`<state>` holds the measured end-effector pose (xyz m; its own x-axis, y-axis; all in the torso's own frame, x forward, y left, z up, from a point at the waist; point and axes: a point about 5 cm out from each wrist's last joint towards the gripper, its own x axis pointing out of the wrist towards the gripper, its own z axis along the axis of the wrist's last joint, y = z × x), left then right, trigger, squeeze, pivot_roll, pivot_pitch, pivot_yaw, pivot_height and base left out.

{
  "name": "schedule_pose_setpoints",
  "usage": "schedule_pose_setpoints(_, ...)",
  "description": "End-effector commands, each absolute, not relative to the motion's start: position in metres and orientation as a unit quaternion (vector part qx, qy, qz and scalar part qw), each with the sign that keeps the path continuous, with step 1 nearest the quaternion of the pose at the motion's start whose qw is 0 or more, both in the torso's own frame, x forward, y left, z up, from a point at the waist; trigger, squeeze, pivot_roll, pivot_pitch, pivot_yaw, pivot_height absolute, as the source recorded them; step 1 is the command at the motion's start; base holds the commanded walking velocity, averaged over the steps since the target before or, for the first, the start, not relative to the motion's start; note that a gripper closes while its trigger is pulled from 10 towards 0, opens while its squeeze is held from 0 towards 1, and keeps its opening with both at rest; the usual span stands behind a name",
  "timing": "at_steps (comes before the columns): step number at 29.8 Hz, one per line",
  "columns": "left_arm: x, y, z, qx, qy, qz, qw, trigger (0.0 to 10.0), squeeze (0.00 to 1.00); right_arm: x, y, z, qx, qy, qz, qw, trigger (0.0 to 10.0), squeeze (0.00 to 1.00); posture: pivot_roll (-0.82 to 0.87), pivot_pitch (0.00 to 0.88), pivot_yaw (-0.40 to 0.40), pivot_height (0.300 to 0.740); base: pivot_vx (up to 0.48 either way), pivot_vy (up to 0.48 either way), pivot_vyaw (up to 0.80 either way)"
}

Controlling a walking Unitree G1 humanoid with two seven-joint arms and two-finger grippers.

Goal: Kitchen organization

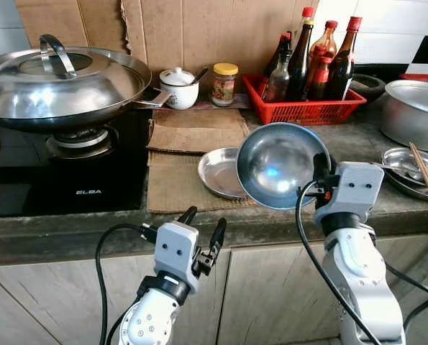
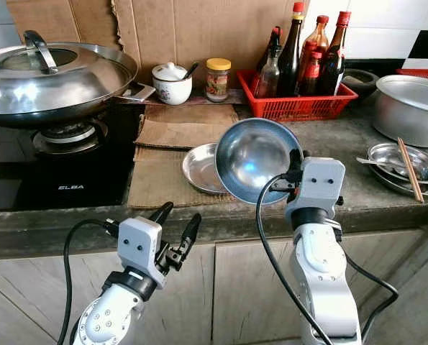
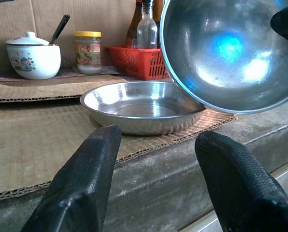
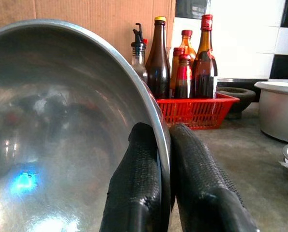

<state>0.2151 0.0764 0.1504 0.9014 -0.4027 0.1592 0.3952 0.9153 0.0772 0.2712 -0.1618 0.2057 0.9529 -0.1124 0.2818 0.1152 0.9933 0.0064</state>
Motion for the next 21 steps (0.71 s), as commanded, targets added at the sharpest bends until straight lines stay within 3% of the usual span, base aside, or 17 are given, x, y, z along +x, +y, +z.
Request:
schedule_pose_setpoints(1,0.2145,0.0754,0.1497,0.025,-0.084,-0.208,0.974,10.0,0.0,0.2677,-0.1603,0.2139,0.0,-0.163,-0.054,0.985,10.0,0.0,0.04,0.0,-0.059,0.74,-0.274,0.0,0.0)
schedule_pose_setpoints(21,0.2142,0.0744,0.1491,0.03,-0.086,-0.213,0.973,10.0,0.0,0.2681,-0.1553,0.2104,-0.004,-0.155,-0.041,0.987,10.0,0.0,0.04,0.0,-0.059,0.74,-0.276,0.0,0.0)
